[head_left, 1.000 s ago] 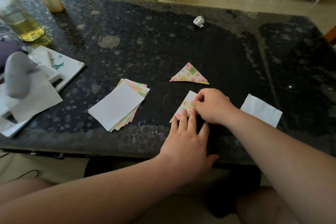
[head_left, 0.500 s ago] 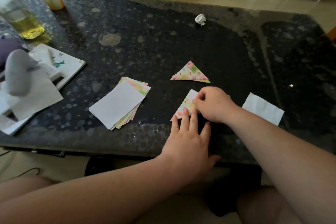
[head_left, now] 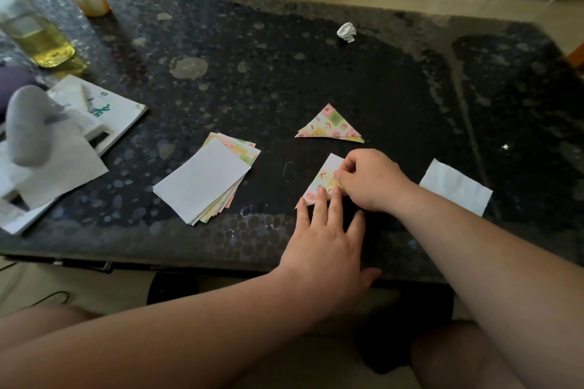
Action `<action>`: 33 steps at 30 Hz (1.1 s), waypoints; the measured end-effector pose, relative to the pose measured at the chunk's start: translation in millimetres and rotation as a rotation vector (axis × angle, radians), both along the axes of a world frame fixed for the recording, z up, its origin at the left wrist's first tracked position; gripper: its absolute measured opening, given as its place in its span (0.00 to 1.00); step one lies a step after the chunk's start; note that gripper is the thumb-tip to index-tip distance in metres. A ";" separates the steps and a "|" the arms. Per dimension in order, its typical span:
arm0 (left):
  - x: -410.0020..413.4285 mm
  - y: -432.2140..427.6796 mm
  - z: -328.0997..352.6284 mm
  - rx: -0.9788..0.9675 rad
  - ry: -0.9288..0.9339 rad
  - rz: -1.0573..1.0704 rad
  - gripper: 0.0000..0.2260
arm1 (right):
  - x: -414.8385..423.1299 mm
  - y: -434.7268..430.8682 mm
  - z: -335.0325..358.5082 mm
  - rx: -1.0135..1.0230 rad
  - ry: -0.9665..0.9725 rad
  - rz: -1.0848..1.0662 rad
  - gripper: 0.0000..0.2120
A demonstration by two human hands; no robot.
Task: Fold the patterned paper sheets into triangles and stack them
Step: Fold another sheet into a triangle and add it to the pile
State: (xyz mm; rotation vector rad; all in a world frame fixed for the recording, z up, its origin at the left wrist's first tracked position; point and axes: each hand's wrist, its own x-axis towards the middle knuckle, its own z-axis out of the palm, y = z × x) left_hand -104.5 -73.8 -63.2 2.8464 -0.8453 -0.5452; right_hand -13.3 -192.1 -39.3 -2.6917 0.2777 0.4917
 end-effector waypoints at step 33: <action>1.2 -0.1 -1.2 0.000 -0.039 0.007 0.41 | 2.3 1.3 -5.2 -0.088 -0.019 0.041 0.07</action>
